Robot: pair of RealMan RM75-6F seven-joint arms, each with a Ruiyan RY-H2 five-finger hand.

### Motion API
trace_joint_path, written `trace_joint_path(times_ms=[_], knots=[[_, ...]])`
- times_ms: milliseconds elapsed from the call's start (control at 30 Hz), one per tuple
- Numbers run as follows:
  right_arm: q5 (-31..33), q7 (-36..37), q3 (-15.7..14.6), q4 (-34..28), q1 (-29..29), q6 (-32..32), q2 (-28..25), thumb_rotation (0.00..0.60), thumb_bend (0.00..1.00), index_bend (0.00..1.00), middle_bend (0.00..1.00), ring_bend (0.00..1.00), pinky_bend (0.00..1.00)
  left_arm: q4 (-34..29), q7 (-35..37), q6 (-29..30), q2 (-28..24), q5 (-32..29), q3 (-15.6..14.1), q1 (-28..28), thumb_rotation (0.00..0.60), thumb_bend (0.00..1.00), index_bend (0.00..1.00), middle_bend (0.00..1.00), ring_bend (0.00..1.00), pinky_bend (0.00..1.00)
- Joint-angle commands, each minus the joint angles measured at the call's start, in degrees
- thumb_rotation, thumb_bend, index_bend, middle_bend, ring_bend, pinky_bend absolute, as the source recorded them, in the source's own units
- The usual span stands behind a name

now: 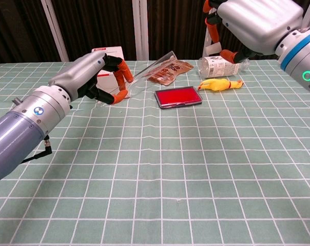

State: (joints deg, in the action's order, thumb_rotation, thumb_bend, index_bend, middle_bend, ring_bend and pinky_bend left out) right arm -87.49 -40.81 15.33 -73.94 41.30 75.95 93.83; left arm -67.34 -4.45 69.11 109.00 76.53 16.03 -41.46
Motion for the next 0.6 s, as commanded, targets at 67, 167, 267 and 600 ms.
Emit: trace_joint_path(times_ms=[67,167,267,600], knots=[[0.2,-0.4,0.0,0.4,0.4,-0.1,0.8,0.6,0.37,0.58,0.22,0.0,0.0,-0.1,-0.5,-0.1,0.2,-0.3,0.0,-0.1,0.6,0.64,0.51,0.55,0.17,0.04],[0.3,-0.8,0.0,0.6,0.6,0.0,1.2,0.6,0.37,0.58,0.22,0.0,0.0,-0.4,-0.9,-0.1,0.5,-0.7,0.3,-0.2,0.6,0.64,0.51,0.55,0.17,0.04],[0.3,-1.0,-0.1,0.4,0.8,0.1,1.5,0.6,0.37,0.58,0.22,0.0,0.0,-0.7,-1.2,-0.1,0.7,-0.7,0.4,-0.3,0.6,0.64,0.51,0.55,0.17,0.04],[0.5,-1.6,-0.3,-0.9,0.8,0.6,1.8,0.6,0.37,0.58,0.22,0.0,0.0,-1.4,-2.0,0.2,0.9,-0.8,0.2,-0.3,0.6,0.64,0.51,0.55,0.17,0.04]])
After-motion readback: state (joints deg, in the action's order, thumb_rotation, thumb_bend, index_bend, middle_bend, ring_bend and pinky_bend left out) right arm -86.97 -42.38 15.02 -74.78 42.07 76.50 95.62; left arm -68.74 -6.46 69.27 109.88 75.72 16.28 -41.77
